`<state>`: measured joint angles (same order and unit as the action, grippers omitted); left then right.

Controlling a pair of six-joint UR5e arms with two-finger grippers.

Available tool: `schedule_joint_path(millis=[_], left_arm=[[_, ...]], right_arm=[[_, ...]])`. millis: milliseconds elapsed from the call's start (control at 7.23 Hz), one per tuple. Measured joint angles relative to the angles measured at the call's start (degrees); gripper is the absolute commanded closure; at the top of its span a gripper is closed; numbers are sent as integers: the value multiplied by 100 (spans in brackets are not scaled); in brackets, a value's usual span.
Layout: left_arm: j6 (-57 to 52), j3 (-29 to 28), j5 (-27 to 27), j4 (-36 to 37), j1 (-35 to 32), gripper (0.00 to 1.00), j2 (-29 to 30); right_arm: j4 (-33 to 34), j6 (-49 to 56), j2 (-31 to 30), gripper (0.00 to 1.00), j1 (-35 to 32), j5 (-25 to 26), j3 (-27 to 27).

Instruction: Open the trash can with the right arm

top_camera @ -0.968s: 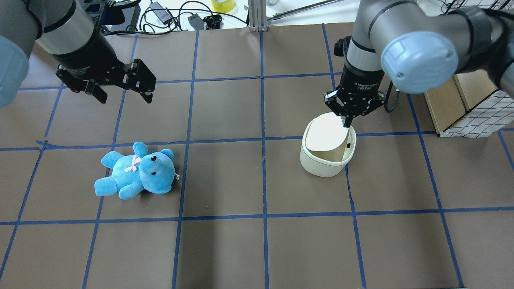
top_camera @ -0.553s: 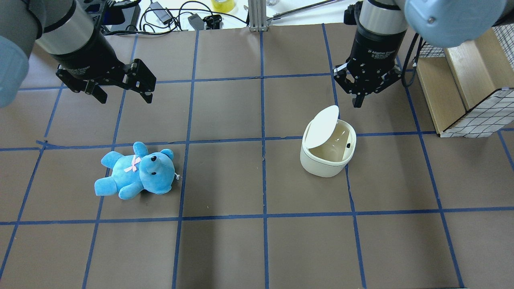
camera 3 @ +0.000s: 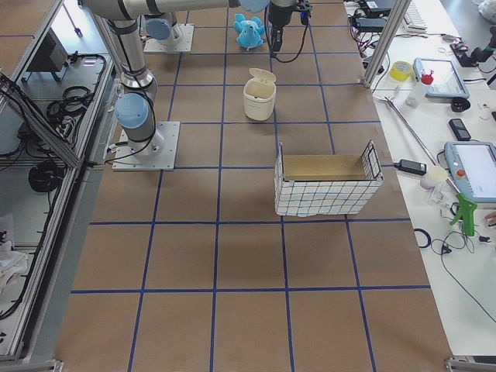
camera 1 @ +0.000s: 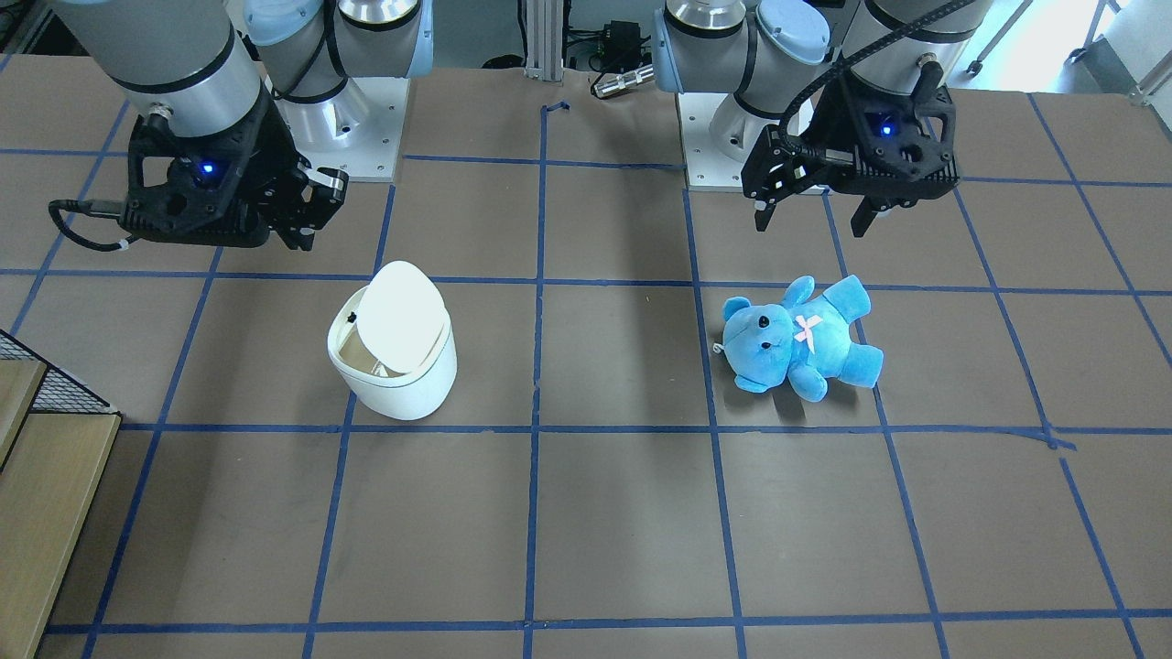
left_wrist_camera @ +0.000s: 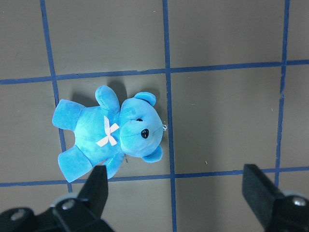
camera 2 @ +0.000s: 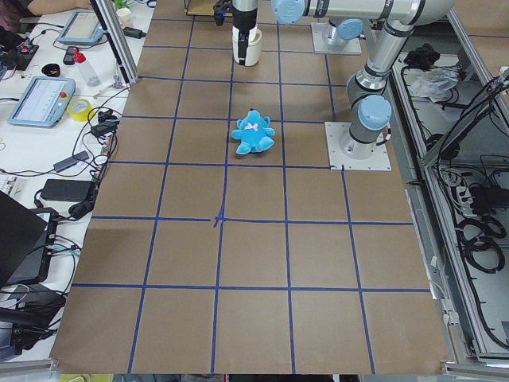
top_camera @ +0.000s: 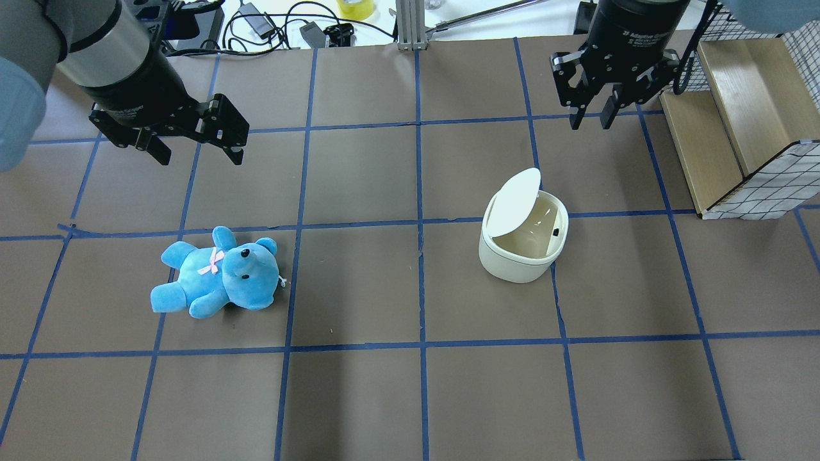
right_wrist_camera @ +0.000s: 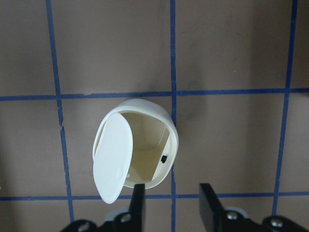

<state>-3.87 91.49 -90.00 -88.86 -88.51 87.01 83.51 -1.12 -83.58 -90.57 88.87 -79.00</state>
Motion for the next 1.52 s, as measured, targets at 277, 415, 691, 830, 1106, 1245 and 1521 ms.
schedule_joint_path(millis=[277, 415, 691, 830, 1106, 1245, 1521], left_arm=[[0, 0, 0, 0, 0, 0, 0], [0, 0, 0, 0, 0, 0, 0], [0, 0, 0, 0, 0, 0, 0], [0, 0, 0, 0, 0, 0, 0], [0, 0, 0, 0, 0, 0, 0], [0, 0, 0, 0, 0, 0, 0], [0, 0, 0, 0, 0, 0, 0]], right_arm=[[398, 354, -51, 0, 187, 22, -20], [493, 471, -125, 0, 211, 47, -65], [717, 579, -269, 0, 224, 72, -234], [954, 596, -344, 0, 229, 73, -405], [1372, 603, -541, 0, 228, 81, -798], [1467, 608, -582, 0, 229, 84, -876], [1492, 645, -592, 0, 263, 117, -911]])
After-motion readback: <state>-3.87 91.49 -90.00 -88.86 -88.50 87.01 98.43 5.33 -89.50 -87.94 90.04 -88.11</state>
